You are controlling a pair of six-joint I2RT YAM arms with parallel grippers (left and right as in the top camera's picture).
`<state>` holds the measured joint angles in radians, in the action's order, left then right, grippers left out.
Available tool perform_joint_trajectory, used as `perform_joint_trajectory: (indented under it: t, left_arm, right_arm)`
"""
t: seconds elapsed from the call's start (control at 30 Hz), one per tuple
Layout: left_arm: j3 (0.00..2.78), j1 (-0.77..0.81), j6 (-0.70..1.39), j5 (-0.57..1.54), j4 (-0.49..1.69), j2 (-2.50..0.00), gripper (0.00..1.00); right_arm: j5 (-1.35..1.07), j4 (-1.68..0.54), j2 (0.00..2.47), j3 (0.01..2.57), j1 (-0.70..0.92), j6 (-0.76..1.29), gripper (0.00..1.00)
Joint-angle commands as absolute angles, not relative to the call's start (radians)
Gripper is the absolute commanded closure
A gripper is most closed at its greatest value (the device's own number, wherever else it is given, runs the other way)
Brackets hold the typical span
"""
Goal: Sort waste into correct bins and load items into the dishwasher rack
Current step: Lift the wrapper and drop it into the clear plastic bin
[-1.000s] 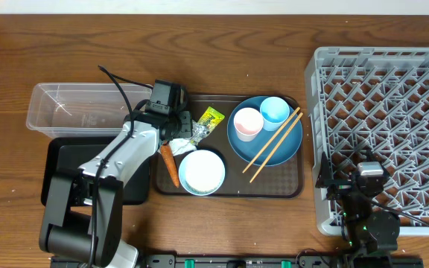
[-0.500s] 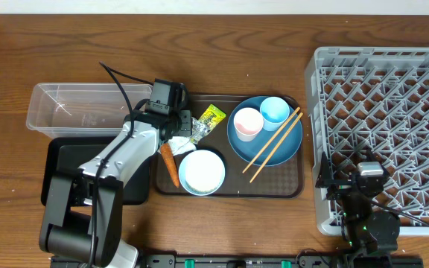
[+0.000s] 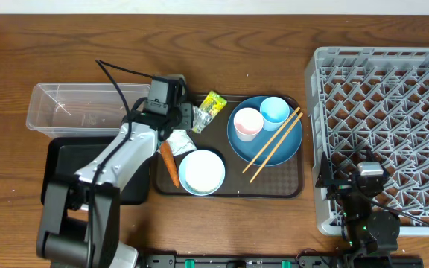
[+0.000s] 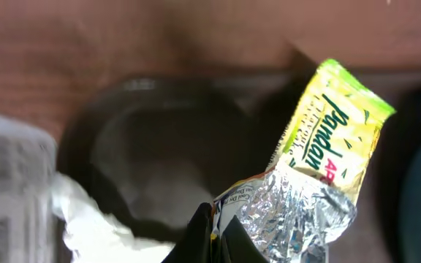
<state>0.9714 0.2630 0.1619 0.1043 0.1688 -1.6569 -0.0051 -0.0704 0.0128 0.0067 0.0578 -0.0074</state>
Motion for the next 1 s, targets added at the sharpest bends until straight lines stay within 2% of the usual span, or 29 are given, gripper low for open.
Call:
perform_joint_trajectory:
  t: [0.0, 0.3, 0.7, 0.97]
  left_arm:
    - [0.962, 0.258, 0.150, 0.092, 0.126, -1.591, 0.94]
    - [0.962, 0.258, 0.128, 0.013, 0.036, -1.466, 0.94]
    - [0.961, 0.237, 0.056, -0.505, 0.056, -1.354, 0.93]
    - [0.959, 0.117, 0.057, -0.517, 0.094, -1.410, 0.94]
  right_arm:
    - [-0.008, -0.075, 0.012, 0.005, 0.047, 0.006, 0.01]
    - [-0.008, -0.075, 0.012, 0.006, 0.047, 0.006, 0.01]
    - [-0.008, -0.075, 0.012, 0.006, 0.047, 0.006, 0.01]
    - [-0.008, -0.075, 0.012, 0.006, 0.047, 0.006, 0.01]
